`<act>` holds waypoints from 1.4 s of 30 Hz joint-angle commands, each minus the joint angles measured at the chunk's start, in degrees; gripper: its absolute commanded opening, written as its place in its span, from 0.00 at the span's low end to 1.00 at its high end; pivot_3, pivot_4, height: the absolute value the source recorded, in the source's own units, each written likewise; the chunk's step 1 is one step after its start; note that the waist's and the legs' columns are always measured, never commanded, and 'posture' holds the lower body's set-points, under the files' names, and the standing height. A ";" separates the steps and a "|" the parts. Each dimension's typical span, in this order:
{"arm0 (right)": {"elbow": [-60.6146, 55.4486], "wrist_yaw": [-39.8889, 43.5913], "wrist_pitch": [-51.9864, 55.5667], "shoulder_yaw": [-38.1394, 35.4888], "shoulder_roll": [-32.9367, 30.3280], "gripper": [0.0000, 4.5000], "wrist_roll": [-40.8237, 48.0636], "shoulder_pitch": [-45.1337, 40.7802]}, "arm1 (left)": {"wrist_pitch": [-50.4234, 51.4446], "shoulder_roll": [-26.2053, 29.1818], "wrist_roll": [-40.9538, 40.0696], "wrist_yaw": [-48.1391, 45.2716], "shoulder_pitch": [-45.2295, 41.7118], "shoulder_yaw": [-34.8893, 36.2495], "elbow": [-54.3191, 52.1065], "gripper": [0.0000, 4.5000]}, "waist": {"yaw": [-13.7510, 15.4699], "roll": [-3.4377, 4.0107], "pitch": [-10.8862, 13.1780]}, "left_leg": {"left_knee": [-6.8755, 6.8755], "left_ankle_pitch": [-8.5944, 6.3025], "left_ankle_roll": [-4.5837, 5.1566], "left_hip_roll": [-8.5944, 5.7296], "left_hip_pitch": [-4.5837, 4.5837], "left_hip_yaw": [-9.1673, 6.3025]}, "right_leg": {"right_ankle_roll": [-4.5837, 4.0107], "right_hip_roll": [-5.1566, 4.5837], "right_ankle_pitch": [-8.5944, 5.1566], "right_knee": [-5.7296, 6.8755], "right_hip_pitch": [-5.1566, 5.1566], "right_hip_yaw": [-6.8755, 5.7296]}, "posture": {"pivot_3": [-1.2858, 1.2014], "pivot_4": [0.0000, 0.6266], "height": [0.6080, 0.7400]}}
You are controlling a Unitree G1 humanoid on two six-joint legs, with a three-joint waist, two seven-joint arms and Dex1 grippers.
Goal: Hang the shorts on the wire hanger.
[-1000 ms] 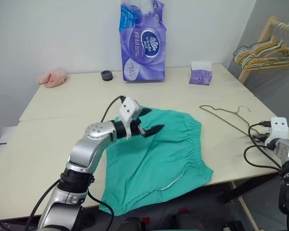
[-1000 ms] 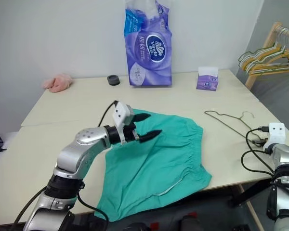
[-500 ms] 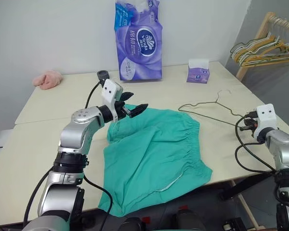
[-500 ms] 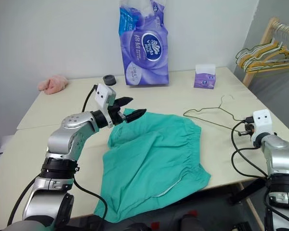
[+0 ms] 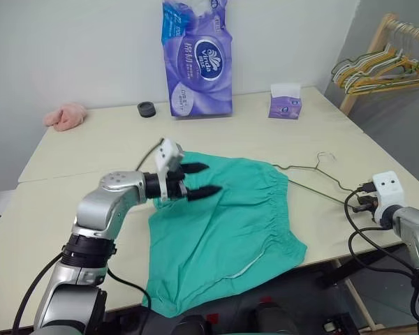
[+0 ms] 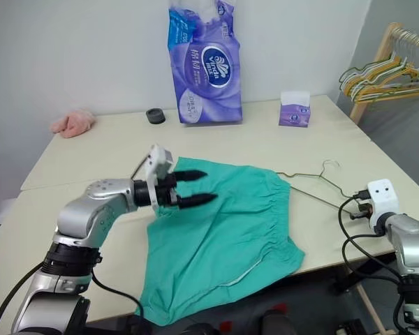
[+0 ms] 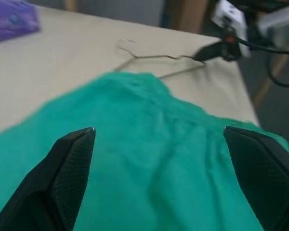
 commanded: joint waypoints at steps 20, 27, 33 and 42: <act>12.62 14.07 -15.24 10.97 -7.65 0.85 -4.92 -10.89 | -5.77 -1.92 4.18 -0.56 -0.60 -2.60 -2.53 1.00 | 0.36 0.05 0.15 | 0.23 -0.05 0.18 -0.03 0.05 0.00 | 0.08 0.04 0.06 -0.01 0.14 -0.02 | 0.45 0.08 1.00; 28.55 17.49 -19.40 14.85 -5.88 0.85 -7.25 -20.16 | -5.59 -2.03 4.24 0.19 -0.15 -2.25 -3.11 1.00 | 0.36 0.05 0.17 | 0.22 0.05 0.00 -0.04 0.02 0.00 | 0.06 0.02 0.06 -0.04 0.13 -0.03 | 0.45 0.09 1.00; 37.05 22.66 -17.91 15.66 -5.34 0.59 -7.31 -24.71 | -5.55 -2.13 4.19 0.60 -0.16 -2.35 -3.24 1.00 | 0.30 0.05 0.17 | 0.22 0.05 -0.01 -0.03 0.01 -0.01 | 0.05 0.01 0.06 -0.05 0.13 -0.03 | 0.45 0.09 1.00; 39.29 20.33 -22.20 17.54 -4.73 0.01 -11.19 -23.83 | -5.62 -3.11 4.55 3.02 -0.41 -1.89 -2.80 1.00 | 0.40 0.04 0.17 | 0.27 0.04 0.00 -0.04 0.01 -0.02 | 0.07 -0.01 0.07 -0.05 0.17 -0.04 | 0.45 0.10 1.00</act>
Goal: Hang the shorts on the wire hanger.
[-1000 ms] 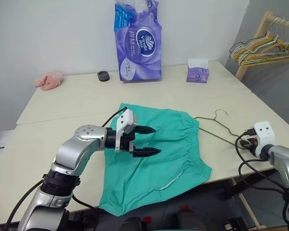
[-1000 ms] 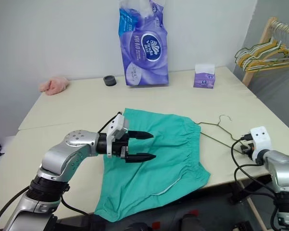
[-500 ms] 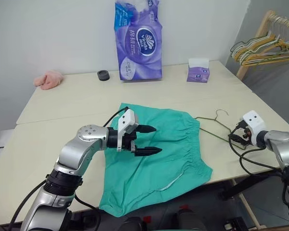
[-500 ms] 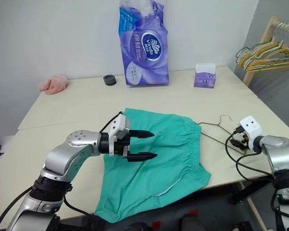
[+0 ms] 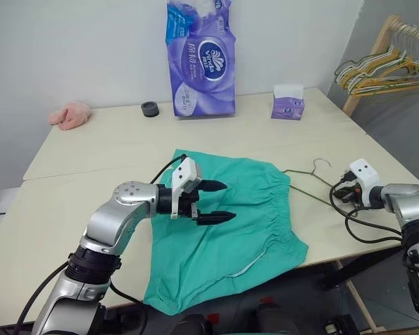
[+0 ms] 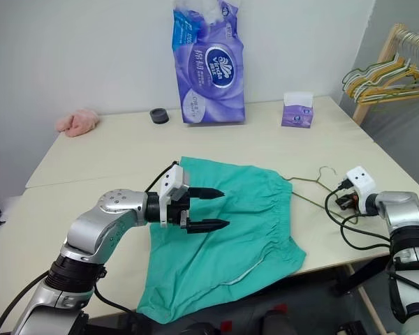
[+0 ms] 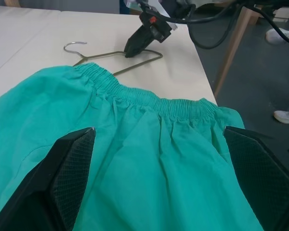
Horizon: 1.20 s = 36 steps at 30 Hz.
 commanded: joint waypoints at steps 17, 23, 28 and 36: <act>-0.90 -9.62 -3.40 -4.09 -2.33 0.01 -1.42 2.25 | -2.31 -3.38 1.54 6.79 -4.67 2.62 5.24 1.00 | -0.30 0.00 0.01 | -0.01 0.00 -0.03 -0.02 -0.05 0.00 | 0.01 -0.01 0.01 -0.02 -0.06 0.03 | 0.44 0.10 1.00; -3.50 -10.12 -3.26 -4.60 -1.95 0.01 -1.16 4.00 | -1.50 -3.62 0.93 7.02 -4.12 2.79 4.32 1.00 | -0.21 0.00 0.01 | -0.01 -0.01 -0.03 -0.02 -0.04 -0.01 | 0.01 0.00 0.01 0.00 -0.06 0.01 | 0.45 0.10 1.00; -5.82 -11.43 -2.40 -6.16 -1.17 0.01 -0.14 5.69 | -1.23 -3.88 0.65 8.00 -4.02 3.29 4.36 1.00 | -0.22 0.00 0.01 | -0.01 -0.01 -0.04 -0.02 -0.03 -0.01 | 0.02 0.00 0.01 0.02 -0.05 0.02 | 0.45 0.10 1.00; -9.74 -12.53 -2.94 -8.51 -0.52 0.01 1.18 8.61 | 0.09 -6.44 0.20 12.32 -5.32 5.54 6.83 1.00 | -0.14 0.00 0.01 | 0.00 -0.01 -0.04 -0.02 -0.04 -0.01 | 0.02 0.00 0.02 0.02 -0.05 0.02 | 0.44 0.10 1.00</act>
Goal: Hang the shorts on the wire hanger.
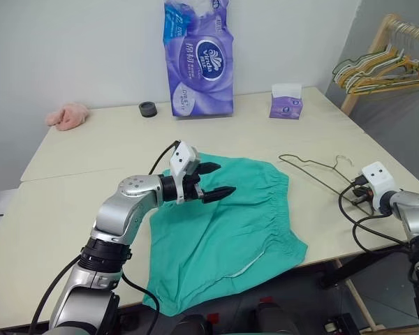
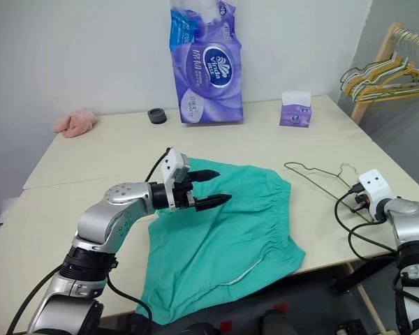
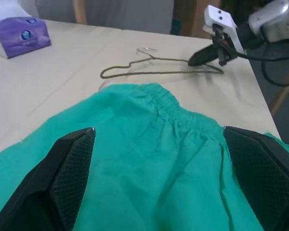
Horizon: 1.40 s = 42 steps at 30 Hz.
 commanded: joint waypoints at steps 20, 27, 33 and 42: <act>-15.47 -3.97 -4.10 -7.61 3.17 0.01 4.80 7.59 | 10.57 -8.51 -6.83 11.68 -3.31 9.35 3.21 1.00 | 0.00 -0.02 0.02 | 0.01 0.00 -0.02 -0.01 0.01 0.01 | 0.04 0.00 0.01 0.01 0.00 0.00 | 0.43 0.11 1.00; -24.84 -1.90 -8.19 -7.58 4.83 0.01 6.67 11.56 | 13.70 -12.11 -11.56 13.88 -4.49 12.22 2.94 1.00 | 0.01 -0.04 0.03 | 0.01 0.00 -0.02 0.00 0.01 0.00 | 0.04 0.01 0.01 0.02 0.00 0.00 | 0.44 0.11 1.00; -35.09 -0.57 -10.69 -4.46 4.81 0.01 4.35 15.84 | 16.11 -12.96 -14.33 15.25 -5.39 13.62 3.52 1.00 | 0.00 -0.06 0.04 | 0.01 0.00 -0.03 -0.01 0.01 -0.02 | 0.06 0.01 0.01 0.01 0.00 -0.03 | 0.43 0.11 1.00; -41.61 -0.45 -9.98 -0.60 4.99 0.01 1.78 17.01 | 16.23 -13.99 -14.49 15.36 -5.46 12.21 3.61 1.00 | 0.08 -0.07 0.05 | 0.03 0.01 -0.04 -0.01 0.03 -0.02 | 0.07 0.02 0.01 0.02 0.01 -0.01 | 0.43 0.11 1.00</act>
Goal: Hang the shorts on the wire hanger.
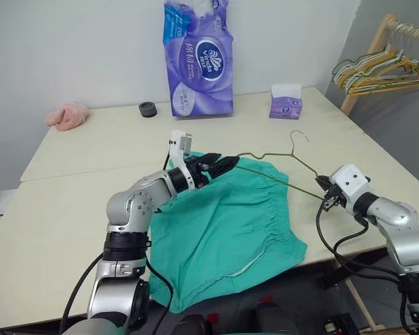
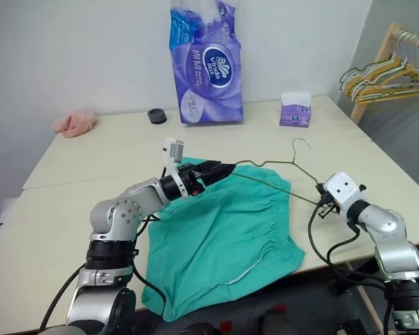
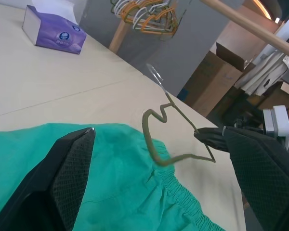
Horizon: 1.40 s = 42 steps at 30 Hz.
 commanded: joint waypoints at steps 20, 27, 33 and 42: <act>-3.76 -0.16 -3.94 0.99 -0.73 0.00 -3.23 -0.47 | 4.97 -2.78 -6.85 0.99 -0.16 1.59 -2.78 0.54 | -0.01 -0.04 0.03 | -0.01 -0.01 -0.01 0.00 -0.01 0.00 | 0.00 0.00 0.00 -0.02 -0.01 0.00 | 0.43 0.11 1.00; -3.51 -0.39 -6.07 0.60 -0.85 0.00 -3.84 -0.78 | 6.39 -2.05 -8.23 1.53 -0.12 2.39 -2.57 0.06 | -0.03 -0.04 0.03 | -0.01 0.00 -0.01 0.00 0.00 0.00 | 0.00 0.01 0.00 -0.02 -0.01 0.01 | 0.43 0.11 1.00; -3.23 -0.87 -7.14 0.80 -0.57 0.00 -4.25 -1.24 | 6.97 -2.28 -8.87 2.22 0.09 2.64 -3.22 0.01 | 0.01 -0.05 0.03 | -0.01 0.00 -0.01 0.00 0.00 0.00 | 0.00 0.01 0.00 -0.02 0.00 0.01 | 0.43 0.11 1.00; -3.79 0.05 -9.92 1.82 -1.38 0.00 -5.86 -0.98 | 7.12 -3.03 -10.05 3.75 0.27 2.59 -5.78 0.01 | 0.02 -0.05 0.03 | -0.01 0.00 -0.01 0.00 0.00 0.00 | 0.00 0.01 0.00 -0.02 0.00 0.01 | 0.43 0.10 1.00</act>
